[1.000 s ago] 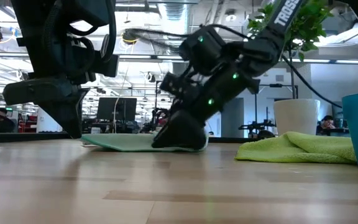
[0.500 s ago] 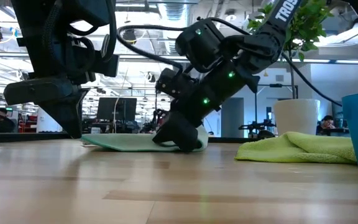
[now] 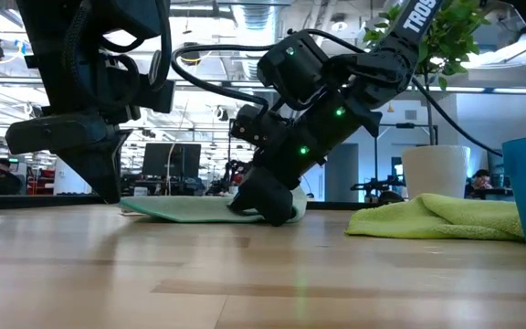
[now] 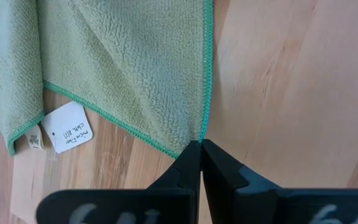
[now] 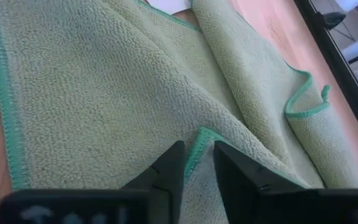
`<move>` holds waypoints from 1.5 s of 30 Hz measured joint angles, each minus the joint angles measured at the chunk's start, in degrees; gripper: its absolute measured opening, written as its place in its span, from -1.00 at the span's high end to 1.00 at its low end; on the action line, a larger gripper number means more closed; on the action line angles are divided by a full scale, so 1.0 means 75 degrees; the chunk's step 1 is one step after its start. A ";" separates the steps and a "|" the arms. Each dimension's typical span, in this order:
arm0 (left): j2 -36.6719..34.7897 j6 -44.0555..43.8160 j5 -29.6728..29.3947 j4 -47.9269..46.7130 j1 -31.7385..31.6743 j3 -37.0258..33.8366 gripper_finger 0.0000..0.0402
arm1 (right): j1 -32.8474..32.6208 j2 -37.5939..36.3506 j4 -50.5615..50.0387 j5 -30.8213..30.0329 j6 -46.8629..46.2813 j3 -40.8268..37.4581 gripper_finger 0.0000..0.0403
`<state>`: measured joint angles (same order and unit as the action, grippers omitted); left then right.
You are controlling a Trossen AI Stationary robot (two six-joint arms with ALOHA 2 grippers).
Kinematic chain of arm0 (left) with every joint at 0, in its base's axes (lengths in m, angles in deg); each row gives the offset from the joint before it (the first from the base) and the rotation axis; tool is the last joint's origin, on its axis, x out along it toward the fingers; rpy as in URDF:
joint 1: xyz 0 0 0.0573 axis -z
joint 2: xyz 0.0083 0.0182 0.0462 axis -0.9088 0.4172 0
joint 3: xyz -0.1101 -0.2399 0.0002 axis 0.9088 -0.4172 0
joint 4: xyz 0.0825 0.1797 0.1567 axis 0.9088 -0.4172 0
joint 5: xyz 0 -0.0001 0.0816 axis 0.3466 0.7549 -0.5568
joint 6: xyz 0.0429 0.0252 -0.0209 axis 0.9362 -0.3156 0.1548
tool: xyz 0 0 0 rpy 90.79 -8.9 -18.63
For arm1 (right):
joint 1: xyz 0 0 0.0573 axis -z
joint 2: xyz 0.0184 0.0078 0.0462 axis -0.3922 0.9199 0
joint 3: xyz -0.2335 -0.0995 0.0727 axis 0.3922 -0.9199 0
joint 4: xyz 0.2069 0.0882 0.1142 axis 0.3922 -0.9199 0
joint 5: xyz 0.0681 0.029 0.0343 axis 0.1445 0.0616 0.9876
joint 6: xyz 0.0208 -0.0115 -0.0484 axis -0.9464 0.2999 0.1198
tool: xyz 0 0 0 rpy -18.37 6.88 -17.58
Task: Fold microfiber towels
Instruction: Fold the blue towel
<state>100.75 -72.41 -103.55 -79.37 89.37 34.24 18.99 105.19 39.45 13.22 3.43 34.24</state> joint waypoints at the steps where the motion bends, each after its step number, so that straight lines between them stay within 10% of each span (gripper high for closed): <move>1: 0.0000 0.0000 0.0000 0.0002 0.0000 0.0000 1.00 | 0.0000 0.0000 -0.0002 -0.0001 0.0000 0.0000 0.53; 8: 0.0000 0.0000 0.0000 0.0029 -0.0002 0.0000 1.00 | -0.0050 -0.0035 -0.0027 -0.0017 0.0050 0.0000 0.96; 25: 0.0003 -0.0144 -0.0127 0.0026 0.0000 0.0000 1.00 | -0.0890 -0.1635 -0.2246 -0.1489 -0.0787 0.0003 0.98; 45: 0.0006 -0.1975 -0.3112 -0.2275 0.0006 0.1459 1.00 | -0.1253 -0.3923 -0.6797 -0.2918 -0.3406 0.0000 0.99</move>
<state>100.79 -87.23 -126.89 -96.43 89.42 45.18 9.59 75.77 -11.53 -8.66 -22.11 34.24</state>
